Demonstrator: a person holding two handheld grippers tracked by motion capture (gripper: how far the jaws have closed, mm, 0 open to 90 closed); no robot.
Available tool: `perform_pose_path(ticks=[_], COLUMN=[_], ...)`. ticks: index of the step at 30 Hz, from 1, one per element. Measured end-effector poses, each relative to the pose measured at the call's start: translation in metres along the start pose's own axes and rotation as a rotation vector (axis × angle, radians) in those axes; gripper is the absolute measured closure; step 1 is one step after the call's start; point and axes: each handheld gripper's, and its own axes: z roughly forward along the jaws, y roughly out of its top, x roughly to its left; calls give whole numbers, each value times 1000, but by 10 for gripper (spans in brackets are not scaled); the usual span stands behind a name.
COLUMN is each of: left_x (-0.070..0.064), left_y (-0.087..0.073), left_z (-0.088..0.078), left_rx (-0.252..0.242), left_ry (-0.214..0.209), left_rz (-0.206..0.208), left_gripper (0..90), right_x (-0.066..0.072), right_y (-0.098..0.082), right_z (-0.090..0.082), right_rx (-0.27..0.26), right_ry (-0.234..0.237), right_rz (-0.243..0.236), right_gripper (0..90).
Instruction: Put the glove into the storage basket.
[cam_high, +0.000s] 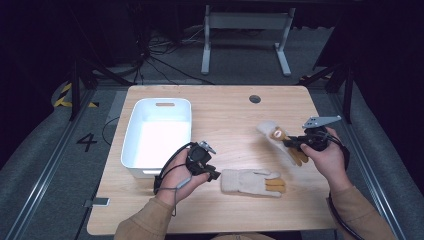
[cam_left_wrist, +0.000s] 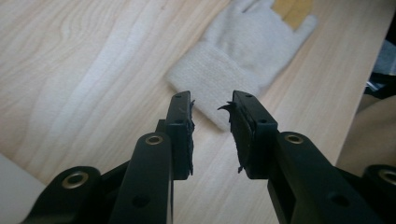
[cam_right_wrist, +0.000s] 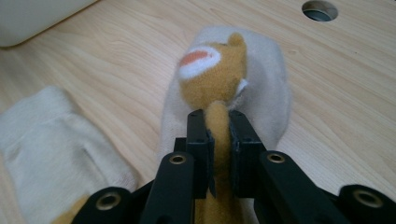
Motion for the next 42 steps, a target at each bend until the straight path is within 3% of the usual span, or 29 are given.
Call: perform_pose_path(ticks=[3, 9, 17, 25, 42], left_x=[1, 1, 0, 1, 4], left_y=[2, 8, 13, 16, 16], left_z=[0, -1, 1, -1, -2], left_rx=[-4, -9, -5, -12, -20], left_ry=[-13, -21, -33, -39, -39], left_rz=[0, 9, 21, 25, 11], left_gripper=[702, 697, 697, 685, 683], right_x=[2, 15, 27, 37, 57], right_y=[-1, -2, -3, -4, -4], right_z=[-3, -13, -19, -18, -5], right_rx=[1, 34, 37, 55, 75], right_ry=[13, 73, 138, 208, 318], right_rz=[-12, -94, -142, -206, -287], right_gripper=[811, 809, 809, 808, 806])
